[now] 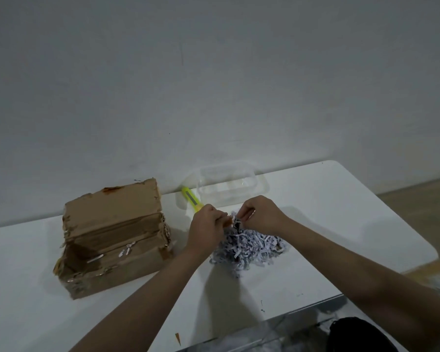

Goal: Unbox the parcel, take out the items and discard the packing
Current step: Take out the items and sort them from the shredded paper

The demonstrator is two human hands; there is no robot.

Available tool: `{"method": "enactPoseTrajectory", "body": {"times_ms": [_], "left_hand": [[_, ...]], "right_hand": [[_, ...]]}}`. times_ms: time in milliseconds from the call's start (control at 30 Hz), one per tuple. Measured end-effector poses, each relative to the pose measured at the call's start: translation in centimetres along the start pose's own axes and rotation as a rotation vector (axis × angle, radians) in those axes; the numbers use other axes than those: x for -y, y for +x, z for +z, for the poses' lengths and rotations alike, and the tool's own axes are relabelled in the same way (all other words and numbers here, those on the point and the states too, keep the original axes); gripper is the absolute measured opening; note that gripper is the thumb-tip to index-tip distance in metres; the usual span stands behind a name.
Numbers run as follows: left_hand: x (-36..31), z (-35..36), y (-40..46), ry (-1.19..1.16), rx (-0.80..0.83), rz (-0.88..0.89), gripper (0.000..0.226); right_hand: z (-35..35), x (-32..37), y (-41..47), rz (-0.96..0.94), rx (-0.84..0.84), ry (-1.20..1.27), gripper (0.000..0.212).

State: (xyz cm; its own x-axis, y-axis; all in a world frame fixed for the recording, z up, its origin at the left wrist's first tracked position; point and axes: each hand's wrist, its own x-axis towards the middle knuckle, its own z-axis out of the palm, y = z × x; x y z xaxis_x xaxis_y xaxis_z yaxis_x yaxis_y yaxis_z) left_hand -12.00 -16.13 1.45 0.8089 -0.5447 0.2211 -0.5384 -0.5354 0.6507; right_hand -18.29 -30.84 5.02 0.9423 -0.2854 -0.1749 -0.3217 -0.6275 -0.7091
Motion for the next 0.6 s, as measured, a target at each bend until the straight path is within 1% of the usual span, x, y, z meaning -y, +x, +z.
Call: {"method": "enactPoseTrajectory", "body": {"times_ms": [100,167,300,333,433,500,600], "left_hand": [[-0.5,0.2,-0.2,-0.02,-0.055,-0.019,0.012],[-0.7,0.3,-0.2,-0.03,-0.057,-0.015,0.01],[-0.9,0.4,-0.4,-0.05,0.034,-0.036,0.027],[-0.9,0.4,-0.4,-0.042,0.041,-0.05,0.027],[-0.6,0.4,-0.1,0.021,-0.004,-0.091,0.015],[-0.1,0.4,0.1,0.079,0.036,-0.084,0.013],[0.5,-0.3,0.1,0.055,0.177,-0.064,0.029]], "right_hand": [[0.2,0.0,-0.1,0.005,0.01,0.053,0.013],[0.4,0.0,-0.3,0.009,0.009,0.069,0.012],[0.9,-0.2,-0.2,-0.013,-0.051,0.045,0.009],[1.0,-0.3,-0.2,-0.015,-0.065,0.038,0.009],[1.0,-0.2,-0.1,-0.015,-0.098,0.001,0.008],[0.9,0.0,0.0,-0.021,-0.106,-0.021,0.008],[0.7,0.2,0.2,-0.033,-0.129,-0.081,0.013]]}}
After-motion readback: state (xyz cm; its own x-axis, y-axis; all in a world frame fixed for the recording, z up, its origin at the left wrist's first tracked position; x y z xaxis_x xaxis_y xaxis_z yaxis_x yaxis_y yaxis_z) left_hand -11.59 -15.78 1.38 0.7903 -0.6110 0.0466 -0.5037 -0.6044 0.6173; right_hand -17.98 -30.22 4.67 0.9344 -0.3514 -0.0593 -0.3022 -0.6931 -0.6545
